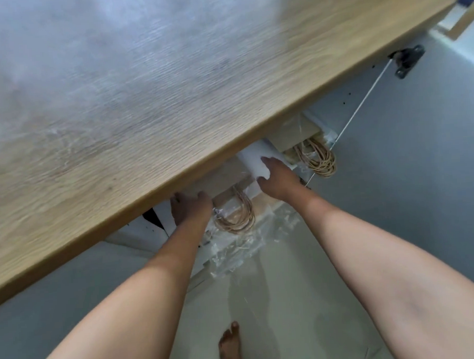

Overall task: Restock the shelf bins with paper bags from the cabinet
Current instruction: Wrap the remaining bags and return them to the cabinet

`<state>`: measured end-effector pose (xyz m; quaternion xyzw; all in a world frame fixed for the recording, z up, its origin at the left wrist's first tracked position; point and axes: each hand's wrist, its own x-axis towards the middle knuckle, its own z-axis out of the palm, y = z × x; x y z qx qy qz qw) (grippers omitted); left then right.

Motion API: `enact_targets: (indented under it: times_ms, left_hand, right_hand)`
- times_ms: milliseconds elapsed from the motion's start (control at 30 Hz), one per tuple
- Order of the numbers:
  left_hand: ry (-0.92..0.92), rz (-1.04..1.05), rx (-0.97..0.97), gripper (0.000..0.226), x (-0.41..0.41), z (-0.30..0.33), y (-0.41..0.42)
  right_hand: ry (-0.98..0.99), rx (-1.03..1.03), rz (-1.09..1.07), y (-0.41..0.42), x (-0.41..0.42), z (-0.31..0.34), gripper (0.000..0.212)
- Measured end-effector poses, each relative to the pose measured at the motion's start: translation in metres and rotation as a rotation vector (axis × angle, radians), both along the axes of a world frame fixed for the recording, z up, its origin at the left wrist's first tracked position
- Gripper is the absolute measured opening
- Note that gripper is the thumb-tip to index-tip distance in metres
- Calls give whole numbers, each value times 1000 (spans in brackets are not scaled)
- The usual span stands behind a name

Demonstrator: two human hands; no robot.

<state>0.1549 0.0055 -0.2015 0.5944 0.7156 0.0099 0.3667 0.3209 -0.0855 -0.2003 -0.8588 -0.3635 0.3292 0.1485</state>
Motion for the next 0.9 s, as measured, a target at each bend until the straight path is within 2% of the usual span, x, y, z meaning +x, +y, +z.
enact_targets:
  times_ms: [200,300,467,567,633,733,900]
  left_hand:
    - [68,-288,109,61,12,57,-59]
    - [83,-392,232,57,16,89,-83]
    - [64,-642,553,46,11,148,-119]
    - [88,-710,783,43,6,183,-125]
    - [109,-713,856,43,1,200,-116]
    - [201,-630,810,53,-12,213,-88]
    - [335,-520,542,69,-25,205,-50]
  right_hand:
    - [-133,18,-8,-66,11,54,63]
    - [-215,13,-12,-97,19,89,64]
    - [-339,58,-10,-147,34,147,65]
    - [-443,65,-27,-177,51,178,65]
    - [-523,43,-47,-193,64,192,68]
    - [-608,-35,-87,-214,80,202,77]
    - [-589,-161,-218,-240,106,200,90]
